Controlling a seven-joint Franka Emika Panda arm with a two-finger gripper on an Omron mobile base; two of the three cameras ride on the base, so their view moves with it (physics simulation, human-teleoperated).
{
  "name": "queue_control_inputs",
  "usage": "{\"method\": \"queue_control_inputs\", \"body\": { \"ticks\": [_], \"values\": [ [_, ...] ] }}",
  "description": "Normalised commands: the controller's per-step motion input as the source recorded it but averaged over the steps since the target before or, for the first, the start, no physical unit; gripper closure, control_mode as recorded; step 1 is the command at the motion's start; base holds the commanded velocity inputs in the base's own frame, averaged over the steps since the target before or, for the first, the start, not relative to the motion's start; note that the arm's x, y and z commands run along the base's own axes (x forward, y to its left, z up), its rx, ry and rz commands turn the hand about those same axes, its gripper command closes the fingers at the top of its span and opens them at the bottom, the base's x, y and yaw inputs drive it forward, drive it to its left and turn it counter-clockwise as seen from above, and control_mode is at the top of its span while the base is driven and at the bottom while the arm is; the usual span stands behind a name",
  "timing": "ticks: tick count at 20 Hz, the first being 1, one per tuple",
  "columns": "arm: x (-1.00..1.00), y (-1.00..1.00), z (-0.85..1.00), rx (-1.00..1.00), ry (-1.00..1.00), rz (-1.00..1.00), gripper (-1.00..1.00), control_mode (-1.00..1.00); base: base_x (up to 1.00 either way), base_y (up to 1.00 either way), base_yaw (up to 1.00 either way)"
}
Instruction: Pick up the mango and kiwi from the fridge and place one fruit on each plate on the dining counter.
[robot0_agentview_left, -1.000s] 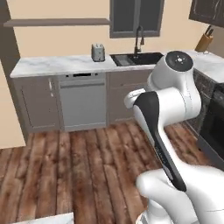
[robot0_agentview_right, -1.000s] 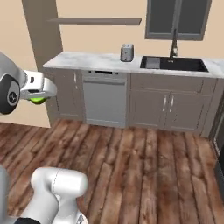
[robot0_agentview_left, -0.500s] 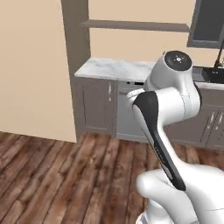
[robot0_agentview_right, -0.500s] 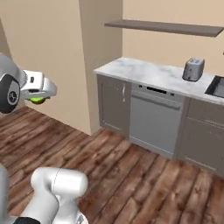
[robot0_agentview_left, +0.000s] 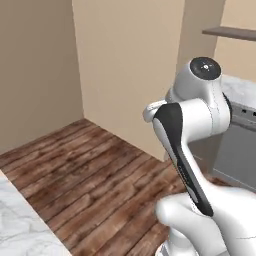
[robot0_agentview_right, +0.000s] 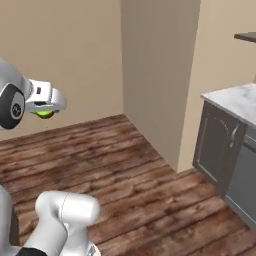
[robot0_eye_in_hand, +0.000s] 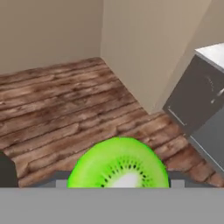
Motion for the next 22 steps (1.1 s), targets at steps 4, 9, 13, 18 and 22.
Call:
{"method": "queue_control_inputs", "body": {
  "ticks": [4,9,13,18,22],
  "values": [
    [0.0,0.0,0.0,0.0,0.0,0.0,1.0,1.0,0.57,0.0,0.85],
    [0.0,0.0,0.0,0.0,0.0,0.0,1.0,1.0,0.61,-0.03,0.76],
    [0.0,0.0,0.0,0.0,0.0,0.0,1.0,1.0,0.93,-0.25,0.57],
    [0.0,0.0,0.0,0.0,0.0,0.0,1.0,1.0,0.98,-0.53,0.39],
    [0.0,0.0,0.0,0.0,0.0,0.0,1.0,1.0,0.58,-0.47,0.45]
  ]
}}
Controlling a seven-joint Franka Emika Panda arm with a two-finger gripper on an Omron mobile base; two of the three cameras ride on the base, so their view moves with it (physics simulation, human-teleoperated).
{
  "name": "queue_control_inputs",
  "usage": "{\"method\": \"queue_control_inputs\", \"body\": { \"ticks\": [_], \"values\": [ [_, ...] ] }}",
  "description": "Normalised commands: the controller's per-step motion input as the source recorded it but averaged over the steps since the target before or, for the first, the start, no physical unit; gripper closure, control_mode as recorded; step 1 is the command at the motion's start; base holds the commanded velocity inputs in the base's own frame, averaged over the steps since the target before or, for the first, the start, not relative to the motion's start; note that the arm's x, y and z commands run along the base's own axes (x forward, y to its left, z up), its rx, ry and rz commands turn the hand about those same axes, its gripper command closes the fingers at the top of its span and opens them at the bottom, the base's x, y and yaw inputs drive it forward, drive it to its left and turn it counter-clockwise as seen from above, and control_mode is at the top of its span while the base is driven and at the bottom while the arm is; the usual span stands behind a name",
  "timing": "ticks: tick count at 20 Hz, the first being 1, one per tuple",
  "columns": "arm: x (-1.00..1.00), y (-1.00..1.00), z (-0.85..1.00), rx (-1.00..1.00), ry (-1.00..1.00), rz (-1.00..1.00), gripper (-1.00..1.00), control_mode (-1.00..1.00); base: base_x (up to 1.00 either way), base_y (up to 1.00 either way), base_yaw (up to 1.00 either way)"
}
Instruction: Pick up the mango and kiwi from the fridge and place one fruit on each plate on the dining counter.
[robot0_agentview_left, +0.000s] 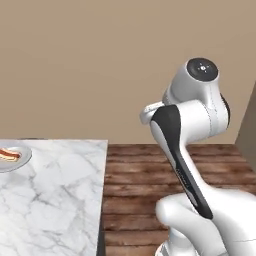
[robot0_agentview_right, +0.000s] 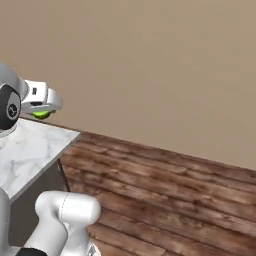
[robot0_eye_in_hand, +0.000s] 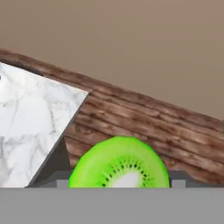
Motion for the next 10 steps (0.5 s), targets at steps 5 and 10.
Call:
{"method": "queue_control_inputs", "body": {
  "ticks": [5,10],
  "values": [
    [0.0,0.0,0.0,0.0,0.0,0.0,1.0,1.0,0.47,-0.34,0.53],
    [0.0,0.0,0.0,0.0,0.0,0.0,1.0,1.0,0.36,-0.31,0.58]
  ]
}}
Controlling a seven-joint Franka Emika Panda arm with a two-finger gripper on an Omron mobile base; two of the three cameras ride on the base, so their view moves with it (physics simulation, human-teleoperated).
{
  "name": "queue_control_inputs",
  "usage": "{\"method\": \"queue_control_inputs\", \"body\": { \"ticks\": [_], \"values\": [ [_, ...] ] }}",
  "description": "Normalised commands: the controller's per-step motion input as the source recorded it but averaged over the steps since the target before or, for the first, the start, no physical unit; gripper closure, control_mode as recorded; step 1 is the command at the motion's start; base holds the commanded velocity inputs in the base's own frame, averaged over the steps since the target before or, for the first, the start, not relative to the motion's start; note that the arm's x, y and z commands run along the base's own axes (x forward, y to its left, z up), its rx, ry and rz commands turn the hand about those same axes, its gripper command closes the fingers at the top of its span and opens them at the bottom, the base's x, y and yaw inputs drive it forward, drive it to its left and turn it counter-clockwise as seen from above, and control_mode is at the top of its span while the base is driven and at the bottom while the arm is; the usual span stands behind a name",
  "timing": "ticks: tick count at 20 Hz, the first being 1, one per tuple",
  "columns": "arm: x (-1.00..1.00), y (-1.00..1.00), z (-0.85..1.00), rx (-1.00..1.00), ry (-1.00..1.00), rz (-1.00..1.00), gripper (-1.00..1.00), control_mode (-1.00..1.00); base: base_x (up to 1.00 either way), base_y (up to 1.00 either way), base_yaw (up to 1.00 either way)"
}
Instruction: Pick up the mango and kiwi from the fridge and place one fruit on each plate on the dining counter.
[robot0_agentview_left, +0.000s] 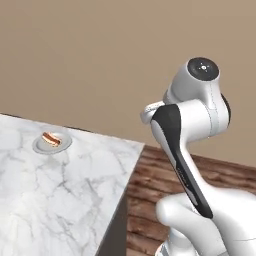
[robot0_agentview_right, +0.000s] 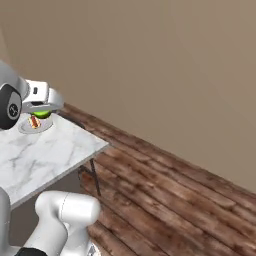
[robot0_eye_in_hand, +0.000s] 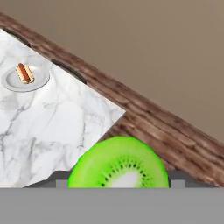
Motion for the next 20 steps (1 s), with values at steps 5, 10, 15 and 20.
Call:
{"method": "queue_control_inputs", "body": {
  "ticks": [5,10,15,20],
  "values": [
    [0.0,0.0,0.0,0.0,0.0,0.0,1.0,1.0,0.35,-0.4,0.55],
    [0.0,0.0,0.0,0.0,0.0,0.0,1.0,1.0,0.3,-0.52,0.51],
    [0.0,0.0,0.0,0.0,0.0,0.0,1.0,1.0,0.28,-0.55,0.48],
    [0.0,0.0,0.0,0.0,0.0,0.0,1.0,1.0,0.23,-0.55,0.46]
  ]
}}
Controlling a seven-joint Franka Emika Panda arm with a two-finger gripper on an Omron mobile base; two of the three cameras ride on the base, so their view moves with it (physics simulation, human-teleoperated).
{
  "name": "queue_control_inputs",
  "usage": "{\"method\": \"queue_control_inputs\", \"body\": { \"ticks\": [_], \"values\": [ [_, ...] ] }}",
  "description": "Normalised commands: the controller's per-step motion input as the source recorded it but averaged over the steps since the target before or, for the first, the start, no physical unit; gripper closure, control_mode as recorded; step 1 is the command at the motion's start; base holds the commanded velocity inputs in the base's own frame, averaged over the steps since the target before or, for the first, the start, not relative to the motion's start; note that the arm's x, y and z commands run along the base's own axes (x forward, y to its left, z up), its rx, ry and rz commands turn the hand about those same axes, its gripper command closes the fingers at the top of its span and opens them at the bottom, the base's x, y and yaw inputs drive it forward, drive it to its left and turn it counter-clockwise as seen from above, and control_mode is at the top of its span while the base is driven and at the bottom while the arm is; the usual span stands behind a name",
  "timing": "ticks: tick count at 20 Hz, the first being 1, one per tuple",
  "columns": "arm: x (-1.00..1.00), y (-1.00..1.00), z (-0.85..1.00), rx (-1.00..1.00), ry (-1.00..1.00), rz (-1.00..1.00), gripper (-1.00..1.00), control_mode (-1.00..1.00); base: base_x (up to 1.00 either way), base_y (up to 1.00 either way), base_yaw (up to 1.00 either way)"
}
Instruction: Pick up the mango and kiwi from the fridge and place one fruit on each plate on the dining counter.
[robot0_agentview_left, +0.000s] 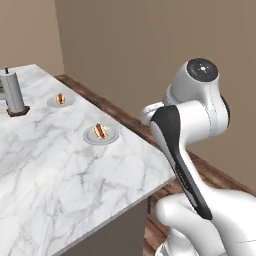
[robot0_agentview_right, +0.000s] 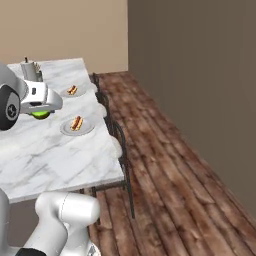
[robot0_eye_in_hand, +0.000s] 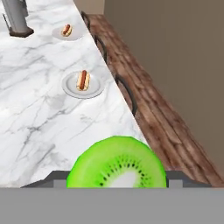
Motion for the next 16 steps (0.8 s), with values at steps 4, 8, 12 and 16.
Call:
{"method": "queue_control_inputs", "body": {
  "ticks": [4,8,12,16],
  "values": [
    [0.0,0.0,0.0,0.0,0.0,0.0,1.0,1.0,0.21,-0.62,0.4],
    [0.0,0.0,0.0,0.0,0.0,0.0,1.0,1.0,0.4,-0.62,0.38],
    [0.0,0.0,0.0,0.0,0.0,0.0,1.0,1.0,0.39,-0.49,0.35],
    [0.0,0.0,0.0,0.0,0.0,0.0,1.0,1.0,0.57,-0.34,0.34]
  ]
}}
